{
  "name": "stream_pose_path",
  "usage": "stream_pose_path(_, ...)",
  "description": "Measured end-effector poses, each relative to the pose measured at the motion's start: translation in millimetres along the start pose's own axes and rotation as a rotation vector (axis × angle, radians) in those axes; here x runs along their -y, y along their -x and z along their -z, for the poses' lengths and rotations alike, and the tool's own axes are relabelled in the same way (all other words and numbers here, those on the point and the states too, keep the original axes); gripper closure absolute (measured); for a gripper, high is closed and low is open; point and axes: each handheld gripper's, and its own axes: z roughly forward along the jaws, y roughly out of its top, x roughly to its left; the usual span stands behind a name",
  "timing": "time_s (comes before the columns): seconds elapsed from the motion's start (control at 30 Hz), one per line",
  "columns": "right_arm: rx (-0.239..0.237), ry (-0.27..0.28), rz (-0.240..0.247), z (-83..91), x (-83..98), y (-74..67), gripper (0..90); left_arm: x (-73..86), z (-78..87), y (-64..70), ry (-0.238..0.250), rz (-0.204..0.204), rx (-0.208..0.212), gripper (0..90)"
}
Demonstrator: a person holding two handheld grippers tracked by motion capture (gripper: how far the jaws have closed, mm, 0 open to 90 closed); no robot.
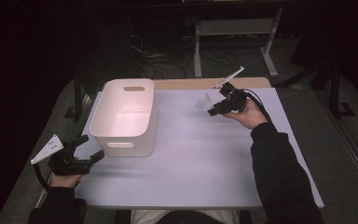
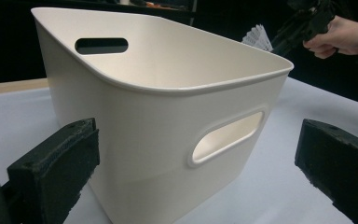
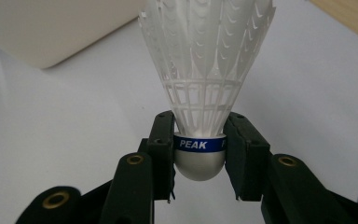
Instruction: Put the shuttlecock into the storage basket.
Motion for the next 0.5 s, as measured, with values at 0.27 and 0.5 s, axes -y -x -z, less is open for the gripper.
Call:
stream_pose_path(0.27,-0.005,0.021,0.008,9.7,-7.7,-5.8,64.2,0.0,-0.1,0.0,0.001,0.002,0.0,0.0)
stream_pose_path(0.5,-0.008,0.026,0.025,12.1,-15.8,-11.1,64.2,0.0,-0.4,-0.2,0.001,0.002,0.0,0.0)
